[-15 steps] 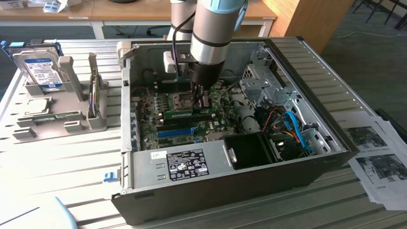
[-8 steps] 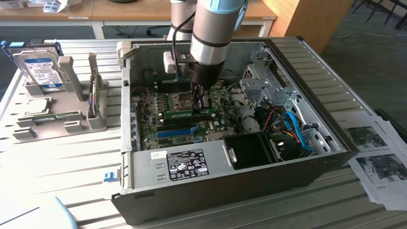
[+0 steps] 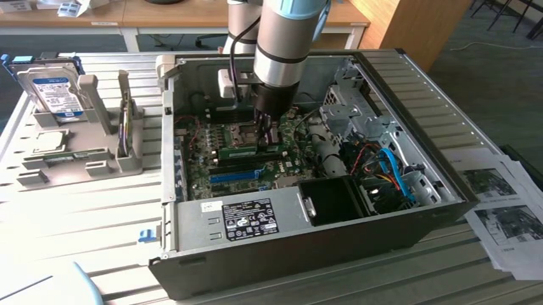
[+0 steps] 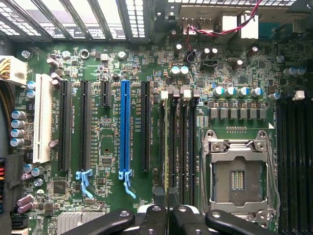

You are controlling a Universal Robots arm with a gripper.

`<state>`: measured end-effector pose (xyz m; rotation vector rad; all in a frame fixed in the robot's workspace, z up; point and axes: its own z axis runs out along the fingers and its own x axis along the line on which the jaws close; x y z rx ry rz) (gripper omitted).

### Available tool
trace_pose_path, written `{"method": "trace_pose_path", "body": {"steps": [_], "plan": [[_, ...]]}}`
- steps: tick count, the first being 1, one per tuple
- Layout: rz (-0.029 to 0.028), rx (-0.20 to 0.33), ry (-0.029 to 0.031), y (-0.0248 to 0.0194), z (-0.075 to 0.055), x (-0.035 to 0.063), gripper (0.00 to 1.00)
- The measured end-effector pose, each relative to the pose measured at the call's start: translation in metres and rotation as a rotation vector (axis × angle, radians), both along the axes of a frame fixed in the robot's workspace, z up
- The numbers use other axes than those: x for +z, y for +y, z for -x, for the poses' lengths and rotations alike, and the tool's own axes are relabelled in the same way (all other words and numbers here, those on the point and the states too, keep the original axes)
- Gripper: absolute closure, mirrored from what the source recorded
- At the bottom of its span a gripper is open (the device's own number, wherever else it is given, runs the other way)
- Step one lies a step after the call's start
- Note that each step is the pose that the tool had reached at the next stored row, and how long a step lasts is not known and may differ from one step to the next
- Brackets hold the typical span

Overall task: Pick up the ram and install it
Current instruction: 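Insert the ram into the slot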

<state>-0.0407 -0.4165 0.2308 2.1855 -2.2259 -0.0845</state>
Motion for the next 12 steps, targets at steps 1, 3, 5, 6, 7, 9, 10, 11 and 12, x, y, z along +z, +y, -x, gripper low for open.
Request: {"method": "trace_pose_path", "body": {"steps": [1,3,5,6,7,9,10,11,12], "plan": [[-0.0001,0.000,0.0000,0.0000,0.0000,0.0000,0.89],[0.0000,0.000,0.0000,0.0000,0.0002,0.0000,0.89],[0.0000,0.000,-0.0001,0.0000,0.0002,-0.0023,0.89],[0.0000,0.000,0.0000,0.0000,0.0002,-0.0025,0.89],[0.0000,0.000,0.0000,0.0000,0.0002,-0.0026,0.89],[0.0001,0.000,0.0001,0.0000,0.0002,-0.0028,0.89],[0.0001,0.000,0.0000,0.0000,0.0002,-0.0030,0.89],[0.0001,0.000,0.0001,0.0000,0.0002,-0.0031,0.89],[0.0000,0.000,0.0001,0.0000,0.0002,-0.0033,0.89]]}}
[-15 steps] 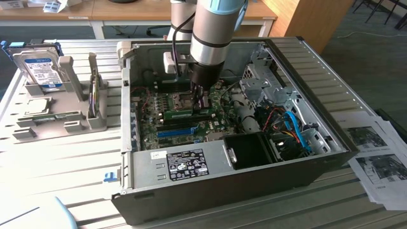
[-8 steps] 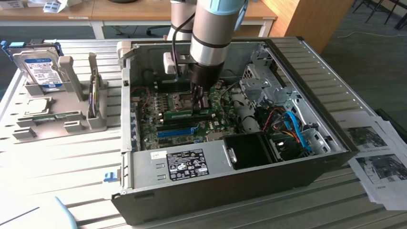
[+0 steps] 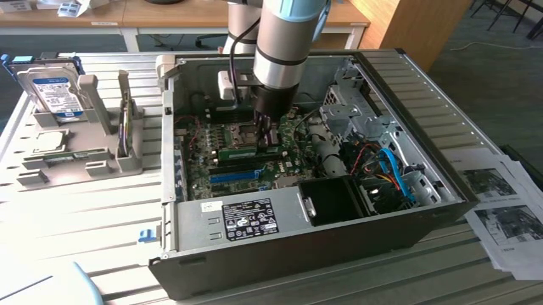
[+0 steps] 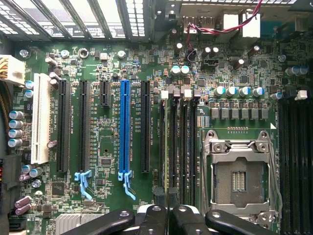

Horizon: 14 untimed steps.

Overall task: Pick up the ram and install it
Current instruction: 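Insert the ram into the slot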

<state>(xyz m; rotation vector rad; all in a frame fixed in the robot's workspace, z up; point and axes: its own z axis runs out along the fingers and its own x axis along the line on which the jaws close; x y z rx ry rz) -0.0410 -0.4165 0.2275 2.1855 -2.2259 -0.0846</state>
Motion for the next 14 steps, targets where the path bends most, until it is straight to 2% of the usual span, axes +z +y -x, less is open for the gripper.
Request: {"method": "trace_pose_path", "body": {"steps": [14], "plan": [[0.0000,0.000,-0.0001,0.0000,0.0000,-0.0032,0.89]]}}
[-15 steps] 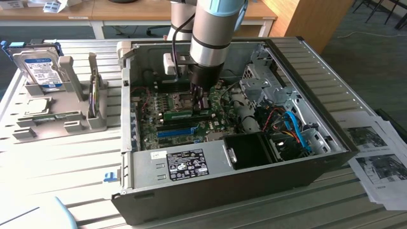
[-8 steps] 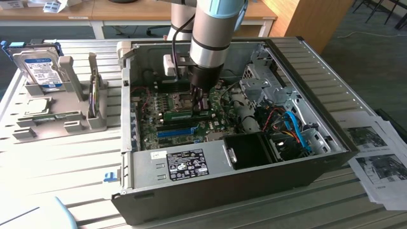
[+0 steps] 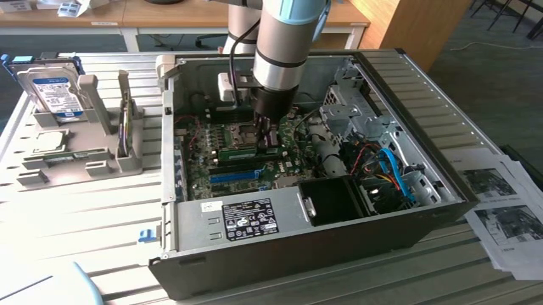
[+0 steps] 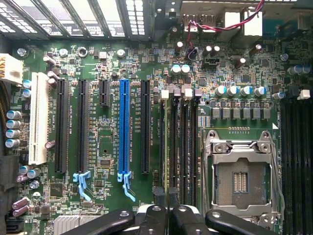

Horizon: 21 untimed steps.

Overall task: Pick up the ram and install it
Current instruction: 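Insert the ram into the slot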

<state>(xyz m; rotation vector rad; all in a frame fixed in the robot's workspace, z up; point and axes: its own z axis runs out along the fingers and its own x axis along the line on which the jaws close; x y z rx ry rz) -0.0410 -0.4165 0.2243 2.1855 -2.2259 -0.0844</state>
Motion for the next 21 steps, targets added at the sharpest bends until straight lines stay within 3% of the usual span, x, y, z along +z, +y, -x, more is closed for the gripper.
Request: {"method": "trace_pose_path", "body": {"steps": [6,7,21], "plan": [[-0.0002,0.000,-0.0002,0.0000,0.0000,-0.0001,0.88],[-0.0002,0.000,-0.0001,0.0000,0.0000,-0.0001,0.82],[-0.0001,0.000,-0.0001,0.0000,0.0000,0.0023,0.82]]}}
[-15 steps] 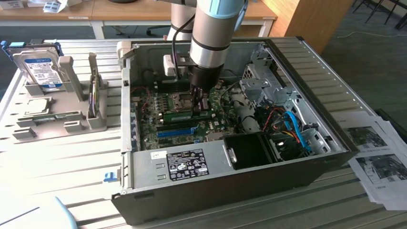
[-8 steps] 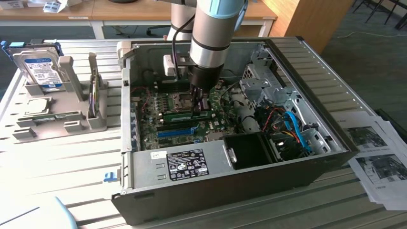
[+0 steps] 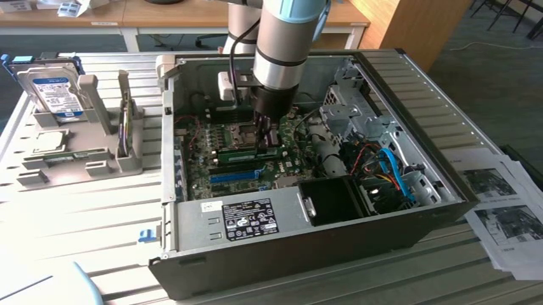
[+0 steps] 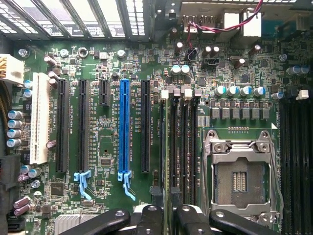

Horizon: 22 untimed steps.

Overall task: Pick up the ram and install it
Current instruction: 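Insert the ram into the slot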

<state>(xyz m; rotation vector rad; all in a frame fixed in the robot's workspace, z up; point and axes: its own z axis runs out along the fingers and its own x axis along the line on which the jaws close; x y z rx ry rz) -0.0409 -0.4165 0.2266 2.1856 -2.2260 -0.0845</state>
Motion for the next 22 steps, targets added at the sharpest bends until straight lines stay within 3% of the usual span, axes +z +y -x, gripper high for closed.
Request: {"method": "trace_pose_path", "body": {"steps": [22], "plan": [[-0.0001,0.000,0.0000,0.0000,0.0000,0.0091,0.82]]}}
